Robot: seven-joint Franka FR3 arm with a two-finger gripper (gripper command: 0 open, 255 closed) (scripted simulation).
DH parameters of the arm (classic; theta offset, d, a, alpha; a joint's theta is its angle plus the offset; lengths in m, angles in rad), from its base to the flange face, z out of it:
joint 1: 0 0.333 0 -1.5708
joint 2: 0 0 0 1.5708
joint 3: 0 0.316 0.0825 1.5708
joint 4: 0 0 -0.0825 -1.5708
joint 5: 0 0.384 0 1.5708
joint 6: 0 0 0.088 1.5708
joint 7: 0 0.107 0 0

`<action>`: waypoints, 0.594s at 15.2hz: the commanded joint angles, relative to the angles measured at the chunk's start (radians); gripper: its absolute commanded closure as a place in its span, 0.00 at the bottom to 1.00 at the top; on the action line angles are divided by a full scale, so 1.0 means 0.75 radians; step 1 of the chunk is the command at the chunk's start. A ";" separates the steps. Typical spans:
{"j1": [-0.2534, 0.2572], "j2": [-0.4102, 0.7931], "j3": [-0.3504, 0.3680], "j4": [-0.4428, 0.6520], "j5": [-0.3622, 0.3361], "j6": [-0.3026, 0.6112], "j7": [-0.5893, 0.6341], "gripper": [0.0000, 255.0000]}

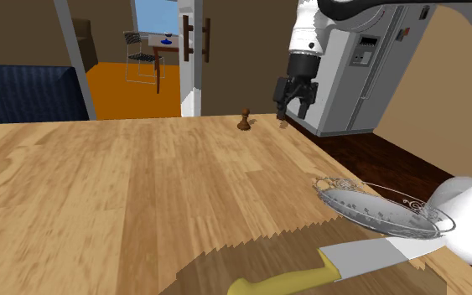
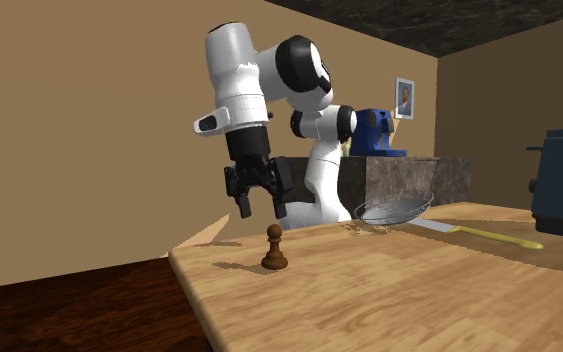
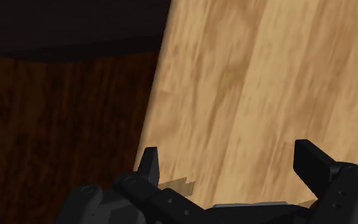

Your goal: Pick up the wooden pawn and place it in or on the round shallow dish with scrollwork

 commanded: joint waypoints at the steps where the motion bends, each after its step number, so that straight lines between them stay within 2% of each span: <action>1: 0.010 0.085 0.028 0.109 0.009 -0.012 0.051 0.00; 9: 0.061 0.458 0.125 0.601 -0.012 -0.080 0.250 0.00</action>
